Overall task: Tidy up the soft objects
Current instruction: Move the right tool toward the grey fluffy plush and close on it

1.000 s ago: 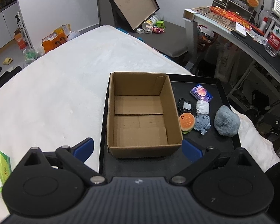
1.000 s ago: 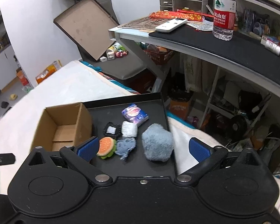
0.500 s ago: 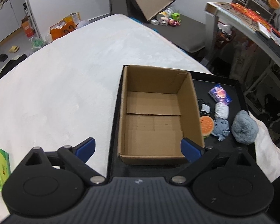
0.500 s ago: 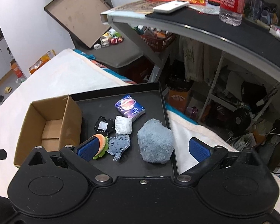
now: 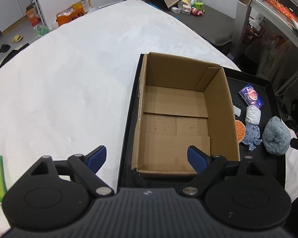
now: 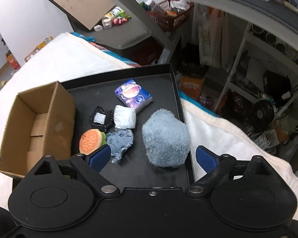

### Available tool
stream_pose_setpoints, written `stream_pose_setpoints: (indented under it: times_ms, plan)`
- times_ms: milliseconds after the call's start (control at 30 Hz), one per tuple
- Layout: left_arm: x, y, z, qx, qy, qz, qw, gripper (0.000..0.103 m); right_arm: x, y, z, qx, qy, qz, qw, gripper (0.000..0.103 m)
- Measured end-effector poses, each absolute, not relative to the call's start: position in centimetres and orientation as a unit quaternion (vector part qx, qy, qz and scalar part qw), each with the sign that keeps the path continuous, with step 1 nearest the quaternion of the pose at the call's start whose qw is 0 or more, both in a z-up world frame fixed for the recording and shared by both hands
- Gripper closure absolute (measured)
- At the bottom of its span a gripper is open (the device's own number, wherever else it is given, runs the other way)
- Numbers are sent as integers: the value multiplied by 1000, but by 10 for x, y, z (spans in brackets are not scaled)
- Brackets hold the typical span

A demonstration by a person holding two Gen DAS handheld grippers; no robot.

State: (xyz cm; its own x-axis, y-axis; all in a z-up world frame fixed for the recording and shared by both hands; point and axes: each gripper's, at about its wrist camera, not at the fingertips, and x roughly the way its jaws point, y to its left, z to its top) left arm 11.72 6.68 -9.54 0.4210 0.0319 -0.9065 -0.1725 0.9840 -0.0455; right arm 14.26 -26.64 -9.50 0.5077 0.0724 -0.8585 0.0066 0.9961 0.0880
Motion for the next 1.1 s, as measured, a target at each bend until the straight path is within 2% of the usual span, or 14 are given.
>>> stream_pose_setpoints:
  times_ms: [300, 767, 867, 933, 1000, 1067, 1100]
  plan:
    - [129, 72, -114, -76, 548, 62, 831, 28, 163, -271, -117, 35, 515, -16, 857, 11]
    - [140, 73, -129, -80, 555, 63, 825, 31, 180, -263, -149, -11, 544, -30, 838, 11]
    - [142, 70, -132, -71, 555, 63, 827, 36, 180, -264, -156, -17, 549, -36, 835, 22]
    - [142, 70, -135, -63, 557, 69, 825, 48, 180, -264, -158, -17, 548, -34, 836, 34]
    - [141, 71, -136, -68, 558, 72, 824, 56, 179, -264, -158, -17, 550, -30, 834, 54]
    - [139, 71, -136, -68, 555, 72, 826, 65, 176, -267, -156, -9, 551, -31, 834, 56]
    - [138, 70, -136, -66, 554, 73, 827, 73, 175, -268, -154, -3, 548, -32, 836, 57]
